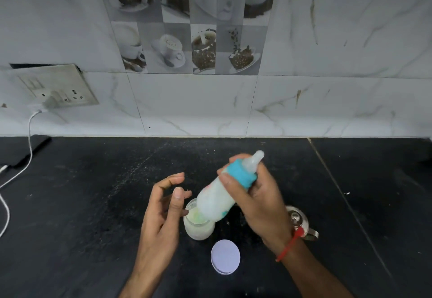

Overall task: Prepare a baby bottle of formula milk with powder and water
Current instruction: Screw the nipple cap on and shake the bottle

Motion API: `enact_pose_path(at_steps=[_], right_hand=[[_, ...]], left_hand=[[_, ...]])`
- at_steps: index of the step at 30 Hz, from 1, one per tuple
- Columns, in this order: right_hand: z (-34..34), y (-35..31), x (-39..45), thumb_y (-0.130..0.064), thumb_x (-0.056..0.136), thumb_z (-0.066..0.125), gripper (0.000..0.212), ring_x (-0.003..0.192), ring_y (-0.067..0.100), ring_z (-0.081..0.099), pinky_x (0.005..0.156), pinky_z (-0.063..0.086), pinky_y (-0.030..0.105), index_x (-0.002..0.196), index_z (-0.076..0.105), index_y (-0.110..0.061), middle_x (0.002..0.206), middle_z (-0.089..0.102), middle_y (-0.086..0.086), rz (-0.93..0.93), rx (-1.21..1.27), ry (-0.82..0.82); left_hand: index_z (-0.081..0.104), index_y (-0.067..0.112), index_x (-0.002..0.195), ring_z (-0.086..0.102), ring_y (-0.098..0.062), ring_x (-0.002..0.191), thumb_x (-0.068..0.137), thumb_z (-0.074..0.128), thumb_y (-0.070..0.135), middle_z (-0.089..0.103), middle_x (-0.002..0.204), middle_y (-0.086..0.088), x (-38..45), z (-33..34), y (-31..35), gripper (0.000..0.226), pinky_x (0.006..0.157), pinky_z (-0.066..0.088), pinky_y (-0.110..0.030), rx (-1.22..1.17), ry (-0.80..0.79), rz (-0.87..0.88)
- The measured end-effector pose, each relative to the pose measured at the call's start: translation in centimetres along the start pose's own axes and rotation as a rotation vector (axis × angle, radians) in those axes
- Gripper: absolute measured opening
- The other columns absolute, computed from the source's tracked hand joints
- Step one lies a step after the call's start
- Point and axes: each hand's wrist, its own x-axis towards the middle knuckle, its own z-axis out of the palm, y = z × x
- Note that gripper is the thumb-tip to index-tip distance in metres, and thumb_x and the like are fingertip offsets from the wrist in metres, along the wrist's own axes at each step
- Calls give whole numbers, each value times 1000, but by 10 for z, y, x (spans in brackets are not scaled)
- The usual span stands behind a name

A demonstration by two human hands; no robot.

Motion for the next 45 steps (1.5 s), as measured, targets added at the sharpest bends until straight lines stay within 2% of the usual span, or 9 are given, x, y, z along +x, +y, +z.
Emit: enact_pose_path(at_steps=[4, 9, 13, 16, 31, 34, 38, 42, 45], right_hand=[[-10, -2, 5, -36, 79, 76, 38, 99, 32, 72, 90, 60, 53, 112, 61, -24, 108, 75, 12, -17, 73, 125], [-13, -9, -1, -50, 77, 78, 43, 97, 20, 73, 86, 61, 46, 113, 61, -34, 106, 74, -4, -17, -215, -74], [-17, -14, -2, -37, 82, 77, 43, 96, 27, 74, 85, 61, 39, 116, 58, -20, 106, 72, 0, -172, -174, 30], [-14, -3, -6, -47, 81, 76, 40, 94, 18, 71, 82, 60, 39, 114, 59, -31, 104, 71, -8, -69, -347, -68], [-17, -3, -2, -50, 81, 75, 40, 93, 13, 70, 78, 55, 20, 113, 58, -32, 102, 69, -12, -75, -388, -85], [-22, -10, 3, -39, 83, 76, 40, 93, 19, 73, 80, 59, 26, 115, 59, -23, 103, 73, -3, -154, -261, 14], [-24, -11, 8, -39, 83, 81, 38, 92, 12, 70, 79, 55, 22, 113, 60, -29, 101, 71, -10, -83, -380, -87], [-27, -24, 14, -36, 83, 76, 37, 93, 26, 74, 83, 62, 40, 113, 59, -24, 103, 73, 4, -184, -141, 74], [-24, -21, 16, -46, 80, 76, 40, 92, 20, 73, 85, 60, 49, 113, 61, -28, 102, 73, -1, -89, -235, -34]], left_hand=[[62, 32, 126, 72, -14, 114, 92, 53, 58, 64, 138, 16, 2, 3, 3, 44, 91, 60, -53, 9, -3, 16], [63, 37, 124, 73, -13, 113, 91, 53, 59, 65, 136, 16, 2, 3, 0, 41, 91, 60, -56, 3, 0, 9], [63, 40, 121, 73, -14, 112, 90, 54, 59, 67, 131, 17, 2, 5, -2, 37, 91, 60, -55, 2, 11, 1], [64, 40, 121, 73, -15, 113, 90, 54, 58, 68, 131, 17, 1, 7, -1, 37, 92, 59, -57, -3, -5, -2], [64, 37, 121, 73, -16, 113, 94, 56, 52, 68, 132, 12, 1, 18, 0, 33, 94, 59, -54, -9, -31, -2], [64, 36, 121, 73, -16, 113, 92, 56, 53, 68, 134, 10, 1, 19, 1, 35, 95, 58, -54, -5, -26, 13], [65, 33, 121, 73, -15, 113, 93, 58, 51, 68, 133, 10, 0, 22, 1, 33, 96, 58, -55, -8, -28, 2], [64, 27, 122, 73, -14, 111, 97, 56, 36, 69, 130, 11, 2, 23, 3, 28, 95, 58, -50, 8, -15, 12], [65, 28, 120, 73, -14, 110, 96, 58, 38, 70, 128, 12, 0, 24, 4, 27, 94, 59, -49, -8, -15, 4]])
